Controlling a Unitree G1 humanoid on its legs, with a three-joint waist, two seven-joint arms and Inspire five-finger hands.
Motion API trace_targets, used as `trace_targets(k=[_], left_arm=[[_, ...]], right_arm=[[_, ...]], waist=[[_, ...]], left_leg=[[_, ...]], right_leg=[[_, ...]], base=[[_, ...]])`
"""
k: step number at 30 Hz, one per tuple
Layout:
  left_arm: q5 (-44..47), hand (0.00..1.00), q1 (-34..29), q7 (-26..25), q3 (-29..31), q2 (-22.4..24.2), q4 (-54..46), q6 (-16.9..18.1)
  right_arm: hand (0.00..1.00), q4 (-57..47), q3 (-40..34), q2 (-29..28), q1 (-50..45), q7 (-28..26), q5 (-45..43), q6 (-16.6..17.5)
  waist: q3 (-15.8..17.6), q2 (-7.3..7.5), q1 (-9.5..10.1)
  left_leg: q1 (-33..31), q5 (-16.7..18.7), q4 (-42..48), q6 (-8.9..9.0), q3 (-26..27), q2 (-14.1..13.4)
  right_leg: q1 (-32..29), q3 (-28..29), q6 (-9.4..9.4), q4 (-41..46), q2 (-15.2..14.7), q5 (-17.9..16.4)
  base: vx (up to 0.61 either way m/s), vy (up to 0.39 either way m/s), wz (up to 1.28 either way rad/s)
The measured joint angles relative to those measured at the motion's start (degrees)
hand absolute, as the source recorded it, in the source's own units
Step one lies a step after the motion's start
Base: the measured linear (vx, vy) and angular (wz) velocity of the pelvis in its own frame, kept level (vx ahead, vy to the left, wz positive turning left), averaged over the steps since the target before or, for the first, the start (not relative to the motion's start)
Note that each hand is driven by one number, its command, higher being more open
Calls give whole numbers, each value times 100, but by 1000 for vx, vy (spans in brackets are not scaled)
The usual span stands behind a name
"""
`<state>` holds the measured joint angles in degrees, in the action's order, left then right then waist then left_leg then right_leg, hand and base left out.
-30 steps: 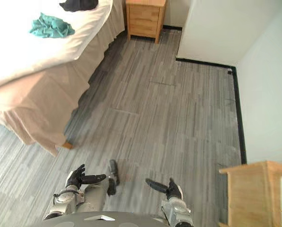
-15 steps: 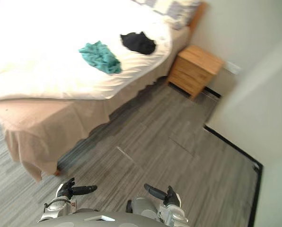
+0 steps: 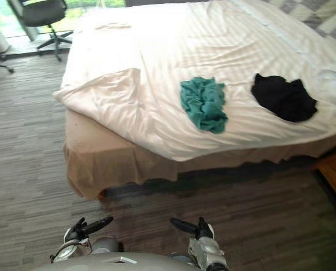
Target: Tidy up the quilt and then pick up the clothes from the bed and put them into the laundry hamper
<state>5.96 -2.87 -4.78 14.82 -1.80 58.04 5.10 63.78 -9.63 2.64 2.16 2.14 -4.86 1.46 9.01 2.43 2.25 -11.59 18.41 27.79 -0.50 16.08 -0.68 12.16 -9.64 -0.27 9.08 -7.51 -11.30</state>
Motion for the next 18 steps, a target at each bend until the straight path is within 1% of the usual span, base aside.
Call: trace_targets(k=[1, 2, 3, 4, 5, 6, 7, 8, 9, 10, 11, 12, 13, 14, 15, 16, 17, 18], left_arm=[[-108, 100, -4, -5, -211, -26, -6, 19], [-252, 100, 69, -13, -282, -48, 1, 19], [-365, 100, 98, -43, -314, -63, -4, 10], [-499, 100, 118, -45, -397, -62, 8, 29], [-580, 100, 140, 16, -509, -128, 30, 21], [-616, 100, 166, 43, -578, -141, 57, 13], [-635, 100, 199, 61, -693, -168, 117, 16], [-638, 100, 201, 66, -741, -186, 124, 20], [-662, 100, 202, 93, -841, -254, 246, 19], [-657, 100, 211, 113, -859, -245, 290, 14], [-652, 100, 246, 133, -937, -282, 320, -18], [-646, 100, 265, 168, -998, -329, 317, -25], [-654, 100, 272, 169, -1014, -327, 317, -26], [-660, 100, 284, 156, -1051, -314, 335, -40], [-689, 100, 259, 155, -1112, -318, 354, -41], [-751, 100, 257, 168, -1158, -340, 402, -42], [-898, 100, 251, 171, -1263, -380, 479, -46], [-927, 100, 257, 176, -1301, -401, 501, -45]], right_arm=[[0, 63, 3, -20, -11, 1, 4, -5], [0, 100, 36, -115, -31, 3, 9, -11], [0, 131, 83, -174, -31, -11, 10, -10], [0, 120, 133, -279, 34, -58, 20, 2], [0, 135, 133, -379, 88, -57, 30, -27], [0, 135, 131, -383, 102, -48, 57, -44], [0, 108, 118, -383, 97, -42, 188, -47], [0, 108, 114, -386, 95, -43, 222, -45], [0, 110, 58, -360, 86, -47, 230, -51], [0, 116, 39, -349, 85, -52, 234, -51], [0, 112, 24, -347, 88, -38, 235, -13], [0, 106, 8, -333, 86, -42, 233, 3], [0, 100, 8, -314, 93, -48, 227, -40], [0, 92, 16, -280, 98, -58, 227, -66], [0, 39, 16, -276, 88, -59, 224, -62], [0, 33, 16, -261, 72, -53, 220, -51], [0, 18, 18, -250, -24, -43, 219, -41], [0, -1, 19, -248, -84, -41, 219, -31]], waist=[[-16, -37, 23], [-43, 7, 40], [-67, 48, 17], [-22, 49, 8], [16, 65, -28], [21, 55, -42], [27, 45, -49], [22, 70, -43], [-14, 22, -73], [-33, 0, -69], [-38, 28, -73], [0, 97, -90], [3, 102, -98], [4, 74, -96], [8, 53, -118], [22, 59, -175], [-25, 101, -285], [-62, 149, -298]], left_leg=[[16, -930, -1304, -176, -47, 235], [235, -1756, -1737, -441, -45, 339], [285, -1798, -1854, -490, -69, 364], [269, -1795, -1829, -492, -107, 308], [232, -1771, -1614, -473, -164, 244], [213, -1739, -1474, -475, -198, 209], [260, -1638, -1269, -367, -222, 177], [329, -1562, -1242, -302, -223, 195], [552, -1189, -1324, -216, -304, 197], [625, -1089, -1406, -211, -307, 196], [650, -992, -1496, -130, -160, 214], [767, -909, -1668, -106, 21, 270], [840, -898, -1767, -92, 68, 280], [926, -899, -1857, -91, 138, 246], [1119, -910, -1998, -77, 261, 168], [1267, -928, -2075, -72, 308, 128], [1434, -951, -2193, -60, 368, 106], [1511, -978, -2263, -17, 410, 102]], right_leg=[[18, 5, 132, 251, -19, -79], [-29, 76, 296, 513, -96, -334], [-76, 87, 239, 475, -88, -381], [-159, 129, 237, 167, -24, -379], [-190, 217, 324, -281, 0, -290], [-199, 239, 371, -462, 1, -222], [-273, 303, 374, -710, -47, 140], [-373, 383, 366, -714, -91, 505], [-466, 562, 521, -510, -118, 606], [-465, 646, 556, -526, -111, 566], [-574, 757, 596, -490, -157, 512], [-816, 938, 667, -182, -215, 354], [-933, 1031, 658, 43, -184, 331], [-1087, 1116, 652, 315, -111, 336], [-1368, 1135, 613, 875, -29, 375], [-1486, 1067, 591, 1133, 6, 362], [-1447, 941, 541, 1184, 23, 327], [-1400, 891, 537, 1129, 24, 308]], base=[[401, 74, 58], [397, 57, 41], [345, 48, 16], [243, 26, 2], [225, 10, -8], [156, -26, -14], [103, -34, -20], [67, -9, -39], [59, 13, -46], [56, 34, -66], [17, 51, -96], [-15, 50, -104], [-28, 28, -100], [-6, 28, -95], [9, 48, -92], [40, 51, -78], [71, 30, -41], [128, -15, -36]])
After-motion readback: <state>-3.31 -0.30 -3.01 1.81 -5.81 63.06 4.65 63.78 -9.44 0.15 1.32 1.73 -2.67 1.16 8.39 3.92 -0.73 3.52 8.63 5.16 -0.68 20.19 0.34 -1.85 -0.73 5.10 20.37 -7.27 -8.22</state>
